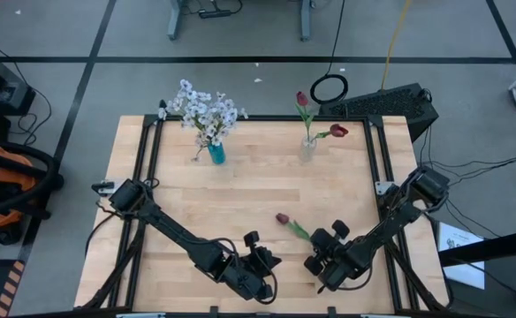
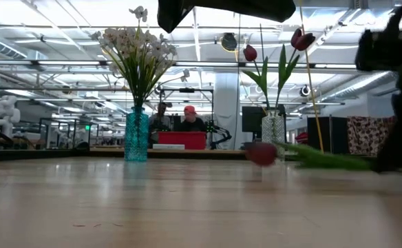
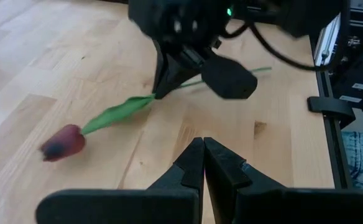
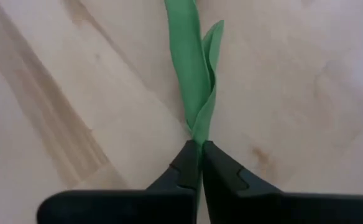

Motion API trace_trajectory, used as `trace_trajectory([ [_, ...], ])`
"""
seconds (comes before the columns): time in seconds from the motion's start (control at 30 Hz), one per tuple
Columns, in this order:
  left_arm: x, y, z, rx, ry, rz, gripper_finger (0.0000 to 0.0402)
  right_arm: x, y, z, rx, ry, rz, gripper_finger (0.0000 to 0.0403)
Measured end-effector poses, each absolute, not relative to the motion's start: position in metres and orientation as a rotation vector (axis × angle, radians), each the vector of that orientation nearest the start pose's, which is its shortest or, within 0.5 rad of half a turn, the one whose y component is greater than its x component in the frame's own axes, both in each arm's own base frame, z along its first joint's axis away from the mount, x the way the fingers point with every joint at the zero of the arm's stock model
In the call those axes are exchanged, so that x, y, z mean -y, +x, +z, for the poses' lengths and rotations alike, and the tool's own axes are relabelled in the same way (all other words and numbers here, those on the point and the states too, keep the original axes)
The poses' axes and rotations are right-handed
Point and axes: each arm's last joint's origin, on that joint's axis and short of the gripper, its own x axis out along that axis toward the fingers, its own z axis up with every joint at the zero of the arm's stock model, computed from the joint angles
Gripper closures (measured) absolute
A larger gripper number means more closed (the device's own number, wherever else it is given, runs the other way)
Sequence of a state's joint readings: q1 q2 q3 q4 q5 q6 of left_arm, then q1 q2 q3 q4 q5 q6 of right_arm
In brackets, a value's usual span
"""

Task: Sort flowers into vase by color
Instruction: Put the red tulip into the transparent vase

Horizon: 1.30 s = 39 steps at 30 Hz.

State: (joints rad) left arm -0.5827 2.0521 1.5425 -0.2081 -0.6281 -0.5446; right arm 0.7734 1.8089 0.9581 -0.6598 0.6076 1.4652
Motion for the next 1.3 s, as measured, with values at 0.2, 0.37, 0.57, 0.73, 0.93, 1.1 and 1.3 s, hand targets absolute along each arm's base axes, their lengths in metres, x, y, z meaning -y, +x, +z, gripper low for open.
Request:
trace_trajectory([
  [0.2,0.237,0.39,0.212,-0.536,-0.13,0.186,0.0385,-0.194,0.217,0.158,-0.85,0.313,-0.542,0.0401],
  [0.37,0.24,0.391,0.214,-0.548,-0.167,0.114,0.0384,-0.19,0.202,0.203,-0.695,0.265,-0.442,0.0402],
  [0.57,0.244,0.39,0.216,-0.535,-0.185,0.081,0.0374,-0.185,0.177,0.251,-0.406,0.174,-0.408,0.0402],
  [0.73,0.243,0.392,0.219,-0.489,-0.113,0.105,0.0334,-0.188,0.166,0.269,-0.197,0.094,-0.455,0.0403],
  [0.93,0.235,0.404,0.235,-0.301,-0.082,0.209,0.0264,-0.199,0.171,0.264,-0.125,0.088,-0.488,0.0403],
  [1.1,0.235,0.408,0.244,-0.217,-0.056,0.203,0.0199,-0.212,0.18,0.258,-0.114,0.086,-0.476,0.0403],
  [1.3,0.234,0.411,0.257,-0.108,-0.04,0.252,0.0142,-0.224,0.188,0.258,-0.137,0.037,-0.417,0.0402],
])
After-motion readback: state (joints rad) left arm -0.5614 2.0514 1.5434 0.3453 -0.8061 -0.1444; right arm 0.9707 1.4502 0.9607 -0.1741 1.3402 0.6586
